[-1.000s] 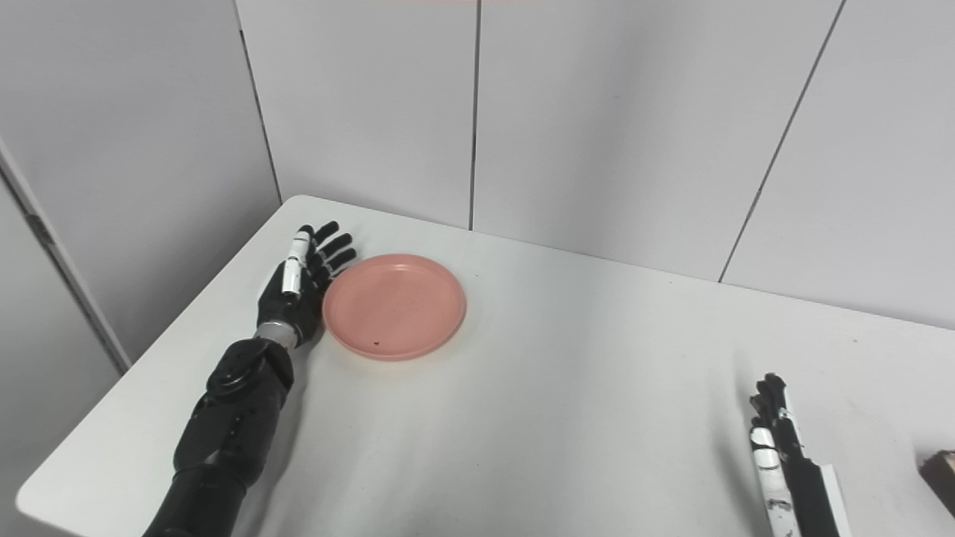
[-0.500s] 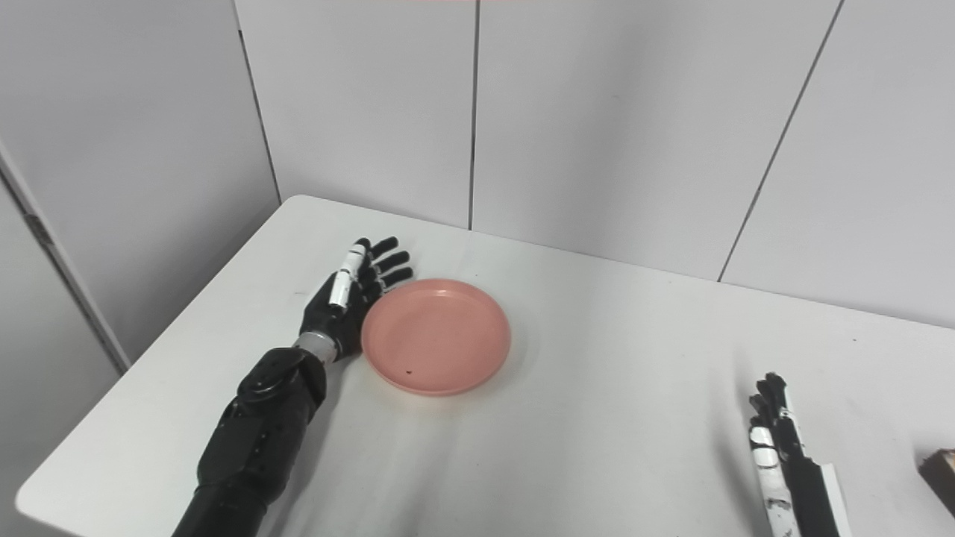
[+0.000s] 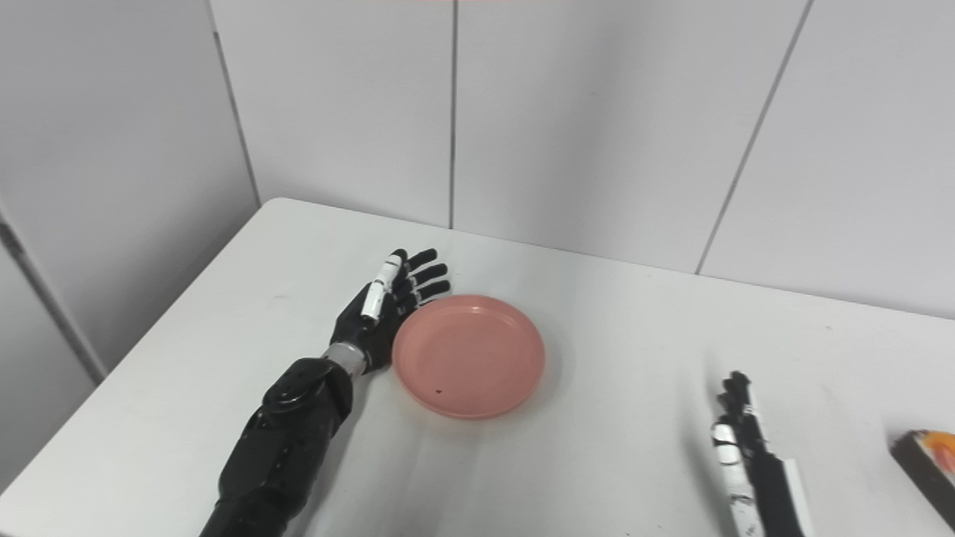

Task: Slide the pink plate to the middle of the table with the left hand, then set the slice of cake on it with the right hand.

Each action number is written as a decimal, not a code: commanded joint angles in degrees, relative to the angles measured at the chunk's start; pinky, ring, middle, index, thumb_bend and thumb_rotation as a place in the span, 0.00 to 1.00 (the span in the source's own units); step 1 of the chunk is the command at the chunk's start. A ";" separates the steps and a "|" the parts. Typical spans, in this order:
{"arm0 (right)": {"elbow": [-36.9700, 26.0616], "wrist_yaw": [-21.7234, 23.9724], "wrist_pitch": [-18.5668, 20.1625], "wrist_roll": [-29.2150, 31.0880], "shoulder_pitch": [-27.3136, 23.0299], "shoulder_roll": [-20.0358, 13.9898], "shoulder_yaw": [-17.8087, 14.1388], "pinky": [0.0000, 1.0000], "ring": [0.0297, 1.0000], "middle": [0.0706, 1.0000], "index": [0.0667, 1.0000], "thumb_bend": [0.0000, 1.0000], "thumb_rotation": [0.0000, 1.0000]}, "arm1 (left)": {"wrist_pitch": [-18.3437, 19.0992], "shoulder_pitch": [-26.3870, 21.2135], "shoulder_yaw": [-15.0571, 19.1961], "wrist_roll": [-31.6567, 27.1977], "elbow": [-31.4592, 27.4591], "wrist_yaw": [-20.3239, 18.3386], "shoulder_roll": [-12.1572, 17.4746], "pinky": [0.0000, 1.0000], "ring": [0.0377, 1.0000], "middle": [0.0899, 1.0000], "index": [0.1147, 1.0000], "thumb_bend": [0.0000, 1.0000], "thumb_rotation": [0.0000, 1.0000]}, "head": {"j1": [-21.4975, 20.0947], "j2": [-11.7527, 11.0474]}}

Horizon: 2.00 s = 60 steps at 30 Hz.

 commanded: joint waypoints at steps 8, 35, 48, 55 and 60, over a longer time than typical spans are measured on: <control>-1.51 -2.20 2.63 -3.37 1.60 2.75 1.73 0.96 0.96 0.97 0.98 0.31 1.00 | 6.47 1.98 -4.02 0.28 -4.24 -2.27 -3.96 0.78 0.82 0.82 0.81 0.38 1.00 | -4.71 0.91; -2.50 -5.60 4.58 -8.25 1.37 5.90 4.06 0.95 0.96 0.98 0.97 0.32 1.00 | 6.60 4.87 -3.77 -1.04 -1.91 -7.41 -4.69 0.85 0.84 0.84 0.84 0.40 1.00 | -19.29 2.44; -4.64 -11.95 2.43 -18.94 0.67 5.92 5.47 0.76 0.84 0.91 0.94 0.55 1.00 | 4.90 5.35 -2.39 -2.62 1.24 -11.02 -2.18 0.87 0.88 0.88 0.87 0.40 1.00 | -30.97 1.16; -12.27 -12.64 4.72 -26.01 -1.35 5.45 5.11 0.72 0.80 0.89 0.94 0.54 0.94 | 4.83 5.38 -1.10 -3.83 2.74 -13.48 -0.18 0.88 0.88 0.88 0.87 0.41 1.00 | -37.82 0.78; -15.38 -12.28 6.64 -28.27 -3.22 4.85 3.27 0.73 0.81 0.89 0.93 0.56 0.90 | 4.40 5.45 -0.84 -3.96 3.67 -14.75 0.37 0.88 0.87 0.88 0.86 0.41 1.00 | -40.73 0.59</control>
